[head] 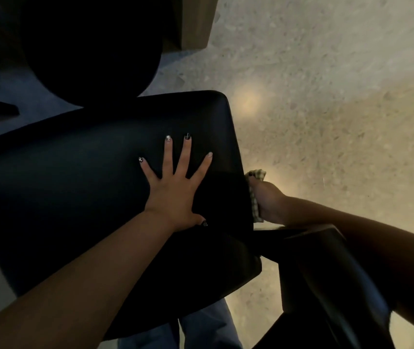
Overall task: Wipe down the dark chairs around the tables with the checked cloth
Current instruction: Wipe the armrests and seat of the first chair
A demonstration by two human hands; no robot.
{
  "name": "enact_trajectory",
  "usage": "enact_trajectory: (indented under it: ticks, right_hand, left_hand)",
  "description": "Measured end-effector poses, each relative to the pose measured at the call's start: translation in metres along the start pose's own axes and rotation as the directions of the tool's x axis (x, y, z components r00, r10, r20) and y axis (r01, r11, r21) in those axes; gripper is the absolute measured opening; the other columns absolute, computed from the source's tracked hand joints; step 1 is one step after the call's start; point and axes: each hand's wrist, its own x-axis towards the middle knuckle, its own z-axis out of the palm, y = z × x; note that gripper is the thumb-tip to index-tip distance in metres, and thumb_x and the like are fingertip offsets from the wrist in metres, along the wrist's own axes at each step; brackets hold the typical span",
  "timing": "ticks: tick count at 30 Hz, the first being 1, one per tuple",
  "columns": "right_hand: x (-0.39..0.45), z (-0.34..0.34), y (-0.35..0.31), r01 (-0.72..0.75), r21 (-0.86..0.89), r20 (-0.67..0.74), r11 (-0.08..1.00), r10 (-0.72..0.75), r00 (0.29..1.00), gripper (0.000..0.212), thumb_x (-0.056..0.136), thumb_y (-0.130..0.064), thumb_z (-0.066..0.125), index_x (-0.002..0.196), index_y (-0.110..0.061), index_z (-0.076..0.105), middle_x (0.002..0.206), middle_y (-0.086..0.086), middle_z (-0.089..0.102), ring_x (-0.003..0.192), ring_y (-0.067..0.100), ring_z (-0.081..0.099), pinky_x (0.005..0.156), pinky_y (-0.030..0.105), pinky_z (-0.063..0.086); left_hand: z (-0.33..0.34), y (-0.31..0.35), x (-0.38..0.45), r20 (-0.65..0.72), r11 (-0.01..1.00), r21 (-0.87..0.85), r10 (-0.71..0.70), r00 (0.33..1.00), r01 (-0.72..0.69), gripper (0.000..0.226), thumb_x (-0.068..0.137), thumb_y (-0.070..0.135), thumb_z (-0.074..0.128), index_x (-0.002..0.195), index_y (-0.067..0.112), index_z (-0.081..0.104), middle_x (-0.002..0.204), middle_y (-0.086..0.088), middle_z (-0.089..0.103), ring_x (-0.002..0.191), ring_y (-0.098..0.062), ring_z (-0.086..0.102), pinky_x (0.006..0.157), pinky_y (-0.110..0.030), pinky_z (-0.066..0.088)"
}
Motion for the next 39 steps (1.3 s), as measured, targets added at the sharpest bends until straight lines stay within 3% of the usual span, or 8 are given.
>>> enact_trajectory:
  ticks: [10, 15, 18, 21, 26, 29, 34, 39]
  right_hand:
    - [-0.002, 0.05, -0.144, 0.262, -0.098, -0.13, 0.96, -0.273, 0.953, 0.04, 0.1, -0.044, 0.035, 0.08, -0.014, 0.053, 0.065, 0.002, 0.048, 0.055, 0.016, 0.046, 0.044, 0.018, 0.035]
    - [0.007, 0.064, -0.167, 0.394, -0.28, -0.177, 0.875, -0.451, 0.875, 0.039, 0.099, -0.04, 0.039, 0.114, -0.01, 0.059, 0.094, 0.006, 0.062, 0.078, 0.02, 0.058, 0.069, 0.03, 0.046]
    - [0.006, 0.081, -0.187, 0.47, -0.534, -0.118, 0.702, -0.613, 0.781, 0.042, 0.098, -0.037, 0.04, 0.115, -0.006, 0.063, 0.114, 0.012, 0.064, 0.102, 0.031, 0.061, 0.086, 0.033, 0.047]
    - [-0.008, 0.107, -0.197, 0.387, -0.843, 0.056, 0.373, -0.655, 0.754, 0.041, 0.1, -0.031, 0.033, 0.115, -0.004, 0.061, 0.119, 0.019, 0.06, 0.107, 0.035, 0.057, 0.081, 0.031, 0.038]
    - [-0.026, 0.194, -0.196, 0.486, -0.872, 0.352, 0.062, -0.611, 0.709, 0.045, 0.101, -0.033, 0.025, 0.123, -0.009, 0.056, 0.131, 0.016, 0.054, 0.115, 0.032, 0.053, 0.097, 0.038, 0.037]
    - [-0.035, 0.249, -0.189, 0.553, -0.832, 0.474, -0.035, -0.563, 0.677, 0.042, 0.1, -0.03, 0.026, 0.117, -0.011, 0.059, 0.126, 0.016, 0.058, 0.108, 0.031, 0.055, 0.088, 0.038, 0.038]
    - [-0.046, 0.234, -0.189, 0.596, -0.803, 0.483, 0.022, -0.562, 0.671, 0.04, 0.105, -0.024, 0.027, 0.117, -0.002, 0.058, 0.126, 0.022, 0.057, 0.11, 0.033, 0.054, 0.094, 0.036, 0.036]
    - [-0.037, 0.202, -0.198, 0.436, -0.9, 0.334, 0.026, -0.6, 0.727, 0.039, 0.103, -0.025, 0.035, 0.123, 0.002, 0.054, 0.124, 0.023, 0.056, 0.115, 0.036, 0.051, 0.096, 0.039, 0.037]
  left_hand:
    - [-0.004, -0.002, 0.001, 0.023, 0.996, -0.092, 0.015, 1.0, -0.013, 0.135, 0.062, 0.069, 0.072, 0.145, 0.037, -0.029, 0.144, -0.007, -0.051, 0.129, -0.039, -0.048, 0.096, -0.078, -0.015]
    - [-0.008, -0.017, -0.013, -0.103, 0.976, -0.173, -0.149, 0.983, 0.13, 0.126, 0.077, 0.059, 0.068, 0.147, 0.02, -0.028, 0.148, -0.012, -0.044, 0.136, -0.033, -0.041, 0.109, -0.068, -0.009]
    - [-0.012, -0.046, -0.024, -0.052, 0.898, -0.21, -0.405, 0.913, 0.387, 0.133, 0.068, 0.076, 0.061, 0.147, 0.016, -0.028, 0.149, -0.019, -0.041, 0.135, -0.044, -0.037, 0.104, -0.073, -0.006]
    - [-0.008, -0.073, -0.032, -0.006, 0.889, -0.246, -0.399, 0.917, 0.386, 0.134, 0.066, 0.083, 0.055, 0.145, 0.02, -0.033, 0.149, -0.013, -0.042, 0.137, -0.042, -0.035, 0.108, -0.072, 0.005]
    - [0.001, -0.095, -0.049, -0.012, 0.866, -0.312, -0.415, 0.91, 0.391, 0.137, 0.071, 0.078, 0.057, 0.143, 0.004, -0.032, 0.147, -0.013, -0.045, 0.139, -0.03, -0.038, 0.12, -0.051, -0.001]
    - [0.0, -0.119, -0.055, 0.019, 0.846, -0.306, -0.453, 0.891, 0.436, 0.143, 0.065, 0.083, 0.057, 0.143, 0.004, -0.034, 0.147, -0.016, -0.044, 0.138, -0.034, -0.038, 0.117, -0.049, -0.005]
    - [-0.008, -0.153, -0.062, 0.077, 0.929, -0.17, -0.319, 0.945, 0.327, 0.139, 0.07, 0.08, 0.056, 0.142, 0.004, -0.035, 0.148, -0.02, -0.042, 0.138, -0.036, -0.036, 0.118, -0.056, -0.004]
    - [-0.023, -0.216, -0.073, 0.082, 0.99, -0.038, -0.132, 0.988, 0.136, 0.112, 0.087, 0.062, 0.052, 0.148, 0.013, -0.027, 0.154, -0.011, -0.035, 0.143, -0.026, -0.029, 0.12, -0.052, 0.002]
